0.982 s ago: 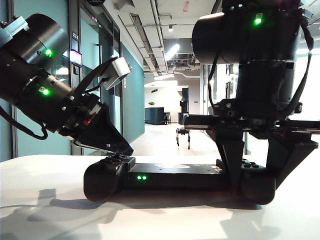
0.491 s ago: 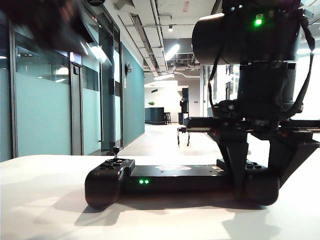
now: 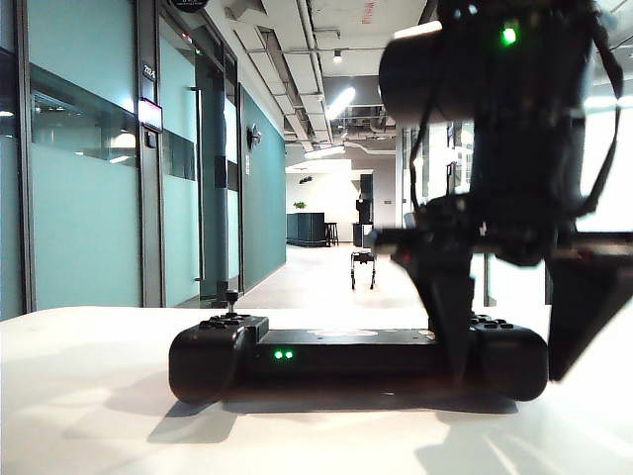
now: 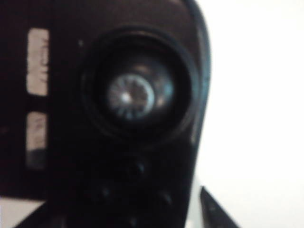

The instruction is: Push the left joystick on the remote control sitting on the white table forward to make the robot dog walk in a straight line until it approaches the door.

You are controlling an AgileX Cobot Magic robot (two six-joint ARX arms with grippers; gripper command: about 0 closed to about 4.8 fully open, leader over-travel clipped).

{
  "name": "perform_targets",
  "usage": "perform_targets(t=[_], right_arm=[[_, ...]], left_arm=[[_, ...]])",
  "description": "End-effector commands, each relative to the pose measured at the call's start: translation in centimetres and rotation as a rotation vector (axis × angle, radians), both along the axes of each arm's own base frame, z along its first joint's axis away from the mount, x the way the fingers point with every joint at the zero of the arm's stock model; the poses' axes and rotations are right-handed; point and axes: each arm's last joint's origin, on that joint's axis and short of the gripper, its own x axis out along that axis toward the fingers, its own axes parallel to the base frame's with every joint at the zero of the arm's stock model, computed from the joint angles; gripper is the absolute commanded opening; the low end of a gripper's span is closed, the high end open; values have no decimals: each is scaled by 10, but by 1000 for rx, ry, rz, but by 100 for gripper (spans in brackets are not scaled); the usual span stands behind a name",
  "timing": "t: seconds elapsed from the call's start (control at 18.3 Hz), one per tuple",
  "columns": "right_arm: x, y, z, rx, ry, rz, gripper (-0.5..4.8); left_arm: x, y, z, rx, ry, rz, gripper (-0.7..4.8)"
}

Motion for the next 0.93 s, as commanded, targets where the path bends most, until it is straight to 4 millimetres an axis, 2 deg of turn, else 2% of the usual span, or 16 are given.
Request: perform_targets(t=[0.05,0.22,0.27,0.33,0.38,0.44,0.6,0.71,0.82,0.93], right_arm=[[2,2,21,-26,-19,30,372],[-4,-3,42,3,-54,33,372],[-9,-6,51,17,-72,33,355],[-14,-11,62,36,-97,33,266],[-23,-18,78,76,-147,32,34],[-29,-23,89,104,-190,30,-1],[-44,-36,114,90,-377,50,-1],[-58,-41,127,91,-563,129,-1],[-68,-41,131,171,-704,184,-1],[-72,-42,133,215,-751,183,-1]], left_arm=[[-9,5,3,-7,-3,7,-5],[-16,9,4,-14,-4,13,-5],[-19,11,5,-31,6,32,-5],[-22,12,4,-34,17,39,-5],[-26,14,2,-27,30,39,-5],[-28,16,-2,-25,33,40,-5],[-36,20,-24,-36,17,54,-5],[-42,24,-42,-66,-27,73,-5],[-44,25,-60,-94,-84,88,-5],[-45,26,-75,-112,-116,86,-5]])
